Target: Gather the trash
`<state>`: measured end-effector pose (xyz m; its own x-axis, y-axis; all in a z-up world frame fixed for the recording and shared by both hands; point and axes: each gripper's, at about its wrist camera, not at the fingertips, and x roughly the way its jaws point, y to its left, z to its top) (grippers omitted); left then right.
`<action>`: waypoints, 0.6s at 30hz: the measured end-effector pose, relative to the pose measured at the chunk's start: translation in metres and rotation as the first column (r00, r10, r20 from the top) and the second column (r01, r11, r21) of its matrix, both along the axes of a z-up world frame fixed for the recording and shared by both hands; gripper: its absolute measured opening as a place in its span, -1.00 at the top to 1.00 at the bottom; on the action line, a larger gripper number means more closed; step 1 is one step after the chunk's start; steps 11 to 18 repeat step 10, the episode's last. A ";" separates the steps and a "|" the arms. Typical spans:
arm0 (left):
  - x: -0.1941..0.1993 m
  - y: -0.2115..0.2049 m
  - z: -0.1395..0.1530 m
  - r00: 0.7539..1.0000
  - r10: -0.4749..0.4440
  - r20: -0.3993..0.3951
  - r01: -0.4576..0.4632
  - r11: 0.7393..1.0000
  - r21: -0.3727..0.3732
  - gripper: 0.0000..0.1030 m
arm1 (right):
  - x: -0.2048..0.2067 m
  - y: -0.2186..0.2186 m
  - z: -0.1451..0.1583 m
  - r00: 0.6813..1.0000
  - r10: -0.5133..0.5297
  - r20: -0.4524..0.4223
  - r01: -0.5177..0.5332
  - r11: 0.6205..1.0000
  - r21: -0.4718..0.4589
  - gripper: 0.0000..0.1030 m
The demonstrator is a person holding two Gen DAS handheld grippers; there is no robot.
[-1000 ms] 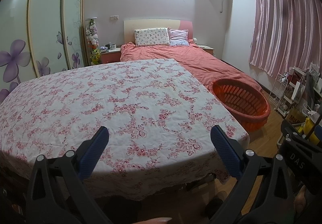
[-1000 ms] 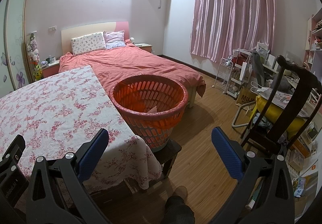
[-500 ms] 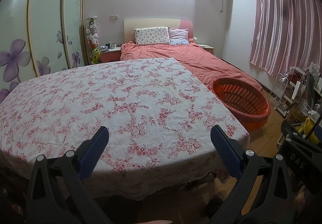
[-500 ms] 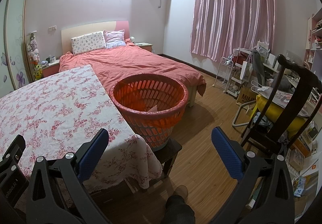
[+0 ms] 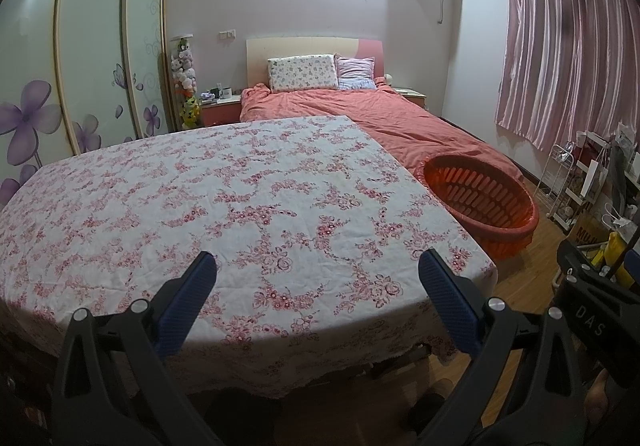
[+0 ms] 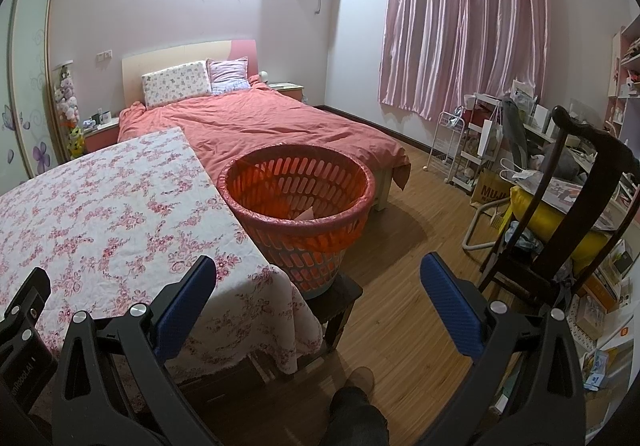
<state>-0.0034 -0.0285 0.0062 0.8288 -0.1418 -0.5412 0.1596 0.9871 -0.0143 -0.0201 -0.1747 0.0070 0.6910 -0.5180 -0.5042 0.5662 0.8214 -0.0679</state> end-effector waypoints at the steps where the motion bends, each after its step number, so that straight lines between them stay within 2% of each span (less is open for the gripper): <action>1: -0.001 0.000 0.000 1.000 0.000 0.001 0.000 1.000 0.000 -0.92 | -0.001 0.001 -0.001 1.000 0.001 -0.001 -0.001 1.000 0.001 -0.96; 18: 0.000 0.000 -0.001 1.000 -0.001 0.000 0.001 1.000 0.001 -0.92 | -0.003 0.005 -0.002 1.000 0.001 -0.002 -0.001 1.000 0.004 -0.96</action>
